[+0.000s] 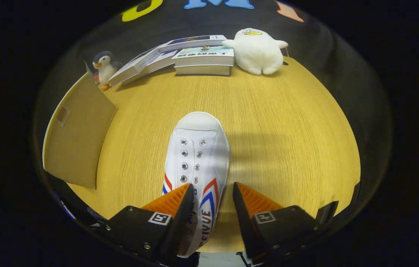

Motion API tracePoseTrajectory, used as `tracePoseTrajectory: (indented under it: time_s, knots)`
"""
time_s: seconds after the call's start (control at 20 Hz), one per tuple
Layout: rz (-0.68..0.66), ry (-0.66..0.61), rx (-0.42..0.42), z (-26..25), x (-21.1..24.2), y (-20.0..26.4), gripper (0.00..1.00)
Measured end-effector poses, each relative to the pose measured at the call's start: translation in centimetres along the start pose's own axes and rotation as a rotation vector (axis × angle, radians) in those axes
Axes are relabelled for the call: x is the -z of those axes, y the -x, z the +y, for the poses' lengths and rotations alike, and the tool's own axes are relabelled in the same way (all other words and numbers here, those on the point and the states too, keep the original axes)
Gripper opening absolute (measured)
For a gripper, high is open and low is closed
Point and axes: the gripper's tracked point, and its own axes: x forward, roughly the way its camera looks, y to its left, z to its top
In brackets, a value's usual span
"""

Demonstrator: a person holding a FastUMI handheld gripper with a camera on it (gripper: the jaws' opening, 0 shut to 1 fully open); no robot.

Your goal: Open the storage box then place both shoes into the box .Put the left shoe in first, then the right shoe, with the right side of both shoes facing outward in a uniform manner.

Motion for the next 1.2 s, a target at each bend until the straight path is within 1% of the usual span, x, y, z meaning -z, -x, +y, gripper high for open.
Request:
tracePoseTrajectory:
  time_s: [0.1, 0.15, 0.2, 0.3, 0.35, 0.4, 0.45, 0.55, 0.7, 0.8, 0.95, 1.2]
  knots:
    - [0.010, 0.021, 0.011, 0.0, -0.2, 0.5, 0.49]
    - [0.018, 0.030, 0.015, 0.0, -0.2, 0.5, 0.49]
    - [0.019, 0.038, 0.059, -0.8, -0.2, 0.3, 0.49]
    - [0.010, -0.024, 0.053, -0.9, -0.4, 0.9, 0.14]
    - [0.010, -0.046, 0.059, -1.0, -0.2, 0.8, 0.15]
    - [-0.006, -0.101, 0.063, -1.2, -0.8, 2.0, 0.14]
    - [0.002, -0.131, 0.053, -1.0, -0.3, 0.6, 0.01]
    - [0.004, -0.179, 0.021, -0.4, -0.4, 1.3, 0.00]
    - [-0.014, -0.305, -0.067, 1.2, -1.1, 2.1, 0.00]
    - [-0.026, -0.343, -0.101, 1.9, -1.7, 2.9, 0.00]
    - [-0.051, -0.330, -0.132, 3.6, -2.9, 4.6, 0.00]
    - [-0.099, -0.311, -0.207, 7.6, -5.7, 8.1, 0.00]
